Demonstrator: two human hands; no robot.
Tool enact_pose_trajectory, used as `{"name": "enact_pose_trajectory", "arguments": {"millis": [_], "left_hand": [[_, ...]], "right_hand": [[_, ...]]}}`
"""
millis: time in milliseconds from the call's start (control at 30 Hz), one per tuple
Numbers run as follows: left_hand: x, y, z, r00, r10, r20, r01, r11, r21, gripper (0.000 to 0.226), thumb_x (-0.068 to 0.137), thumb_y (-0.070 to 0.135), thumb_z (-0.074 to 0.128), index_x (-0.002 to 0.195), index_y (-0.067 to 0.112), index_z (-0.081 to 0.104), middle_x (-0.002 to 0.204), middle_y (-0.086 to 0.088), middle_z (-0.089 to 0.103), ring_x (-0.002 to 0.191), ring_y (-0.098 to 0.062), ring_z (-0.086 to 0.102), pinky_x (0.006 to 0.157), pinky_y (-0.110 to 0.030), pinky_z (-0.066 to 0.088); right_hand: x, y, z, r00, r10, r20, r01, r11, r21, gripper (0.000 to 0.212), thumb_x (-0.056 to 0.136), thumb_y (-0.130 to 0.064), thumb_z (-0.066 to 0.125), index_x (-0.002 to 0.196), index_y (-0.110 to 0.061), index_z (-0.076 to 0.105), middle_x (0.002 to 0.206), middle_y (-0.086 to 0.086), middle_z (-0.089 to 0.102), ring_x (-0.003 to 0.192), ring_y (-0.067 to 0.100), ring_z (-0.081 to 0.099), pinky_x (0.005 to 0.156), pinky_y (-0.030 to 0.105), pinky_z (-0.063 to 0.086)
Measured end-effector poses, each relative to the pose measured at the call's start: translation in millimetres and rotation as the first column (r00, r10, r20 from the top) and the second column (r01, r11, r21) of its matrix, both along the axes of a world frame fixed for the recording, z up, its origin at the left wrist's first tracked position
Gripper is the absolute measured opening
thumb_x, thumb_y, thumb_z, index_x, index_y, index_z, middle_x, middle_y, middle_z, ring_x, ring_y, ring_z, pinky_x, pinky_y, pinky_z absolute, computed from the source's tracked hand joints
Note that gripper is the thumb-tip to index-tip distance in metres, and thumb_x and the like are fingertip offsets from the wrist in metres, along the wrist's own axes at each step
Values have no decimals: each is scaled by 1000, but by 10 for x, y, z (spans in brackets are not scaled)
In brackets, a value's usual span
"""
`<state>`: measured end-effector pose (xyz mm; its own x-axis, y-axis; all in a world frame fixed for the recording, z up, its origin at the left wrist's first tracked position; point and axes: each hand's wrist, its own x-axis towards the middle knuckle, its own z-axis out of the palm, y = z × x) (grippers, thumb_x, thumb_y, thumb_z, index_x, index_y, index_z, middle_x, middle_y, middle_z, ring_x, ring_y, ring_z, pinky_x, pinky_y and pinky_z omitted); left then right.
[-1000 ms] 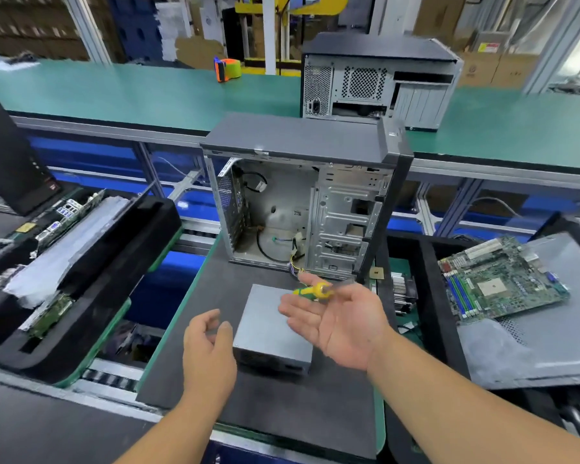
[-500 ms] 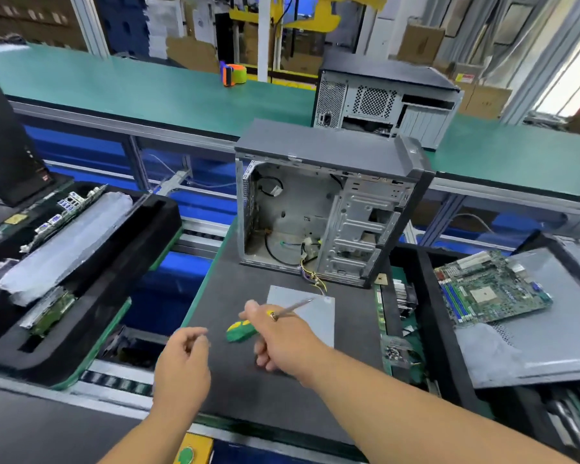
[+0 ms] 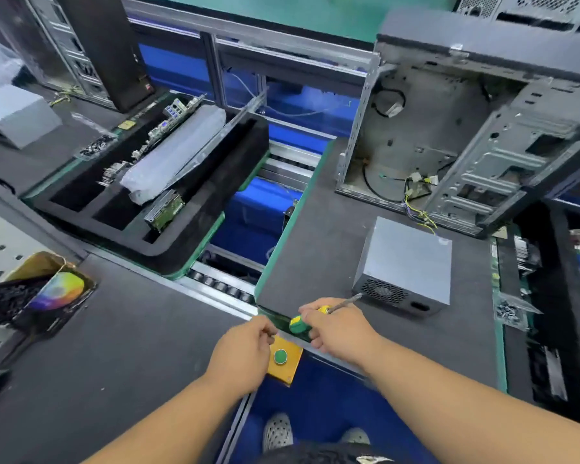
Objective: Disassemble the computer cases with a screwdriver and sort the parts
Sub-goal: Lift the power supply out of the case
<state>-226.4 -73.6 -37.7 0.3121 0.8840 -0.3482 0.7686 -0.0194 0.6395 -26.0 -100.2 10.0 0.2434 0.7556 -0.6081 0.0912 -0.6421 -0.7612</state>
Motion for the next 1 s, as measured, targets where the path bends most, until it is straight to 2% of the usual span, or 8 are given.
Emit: {"name": "enact_pose_trajectory", "arguments": {"millis": [167, 300, 400, 533, 667, 800, 900, 1000], "left_hand": [[-63, -161, -83, 966, -240, -95, 239, 971, -25, 31, 88, 11, 46, 110, 31, 57, 112, 10, 71, 100, -21, 65, 86, -38, 53], [18, -206, -120, 925, -329, -190, 328, 944, -35, 29, 88, 15, 48, 113, 30, 50, 104, -4, 67, 85, -29, 59, 74, -39, 50], [97, -233, -96, 823, -421, -382, 440, 897, -40, 33, 84, 15, 53, 115, 24, 45, 98, -12, 63, 77, -31, 51, 67, -38, 41], [215, -233, -69, 705, -521, -481, 583, 812, -27, 39, 81, 13, 60, 115, 21, 41, 99, -10, 66, 88, -31, 58, 71, -38, 35], [237, -81, -2, 853, -367, -370, 387, 922, -24, 23, 88, 19, 57, 101, 25, 39, 93, -2, 64, 84, -31, 63, 66, -37, 42], [250, 69, 168, 982, -86, -170, 111, 984, 142, 15, 90, 17, 45, 94, 31, 49, 79, 6, 58, 75, -21, 58, 63, -37, 47], [393, 133, 421, 998, -5, 58, -10, 966, 258, 20, 89, 14, 49, 86, 34, 51, 76, 12, 60, 74, -13, 57, 63, -35, 47], [684, 178, 708, 964, -40, 262, -44, 950, 308, 18, 86, 19, 48, 85, 36, 54, 74, 17, 62, 74, -4, 57, 60, -26, 43]], "right_hand": [[-106, -34, -115, 999, 23, 29, -22, 999, -33, 12, 89, -33, 68, 85, -29, 79, 69, 8, 73, 56, 13, 66, 58, 30, 55], [-152, -99, -176, 998, 26, 57, -22, 997, -76, 17, 89, -33, 65, 89, -20, 77, 74, 13, 73, 55, 14, 65, 57, 32, 53], [-151, -132, -196, 999, 4, 51, 1, 995, -96, 18, 88, -30, 64, 89, -16, 75, 65, 10, 69, 52, 14, 62, 55, 33, 49], [-98, -158, -210, 997, -11, 73, 18, 995, -97, 16, 89, -29, 64, 84, -22, 77, 65, 5, 69, 53, 15, 62, 54, 33, 50], [-90, -141, -136, 999, -16, 50, 21, 995, -102, 15, 89, -29, 64, 85, -23, 78, 68, 6, 69, 54, 16, 61, 56, 33, 49], [-72, -132, 79, 999, -1, 38, 4, 997, -79, 14, 89, -34, 65, 88, -26, 77, 72, 5, 71, 55, 14, 63, 60, 34, 53], [-23, -109, 332, 999, 23, 23, -23, 1000, -16, 12, 88, -29, 65, 89, -26, 77, 65, 4, 66, 54, 15, 57, 52, 28, 47], [133, -125, 586, 1000, -11, 0, 11, 998, 63, 15, 87, -23, 64, 91, -13, 73, 61, 2, 59, 55, 16, 53, 47, 24, 42]]}}
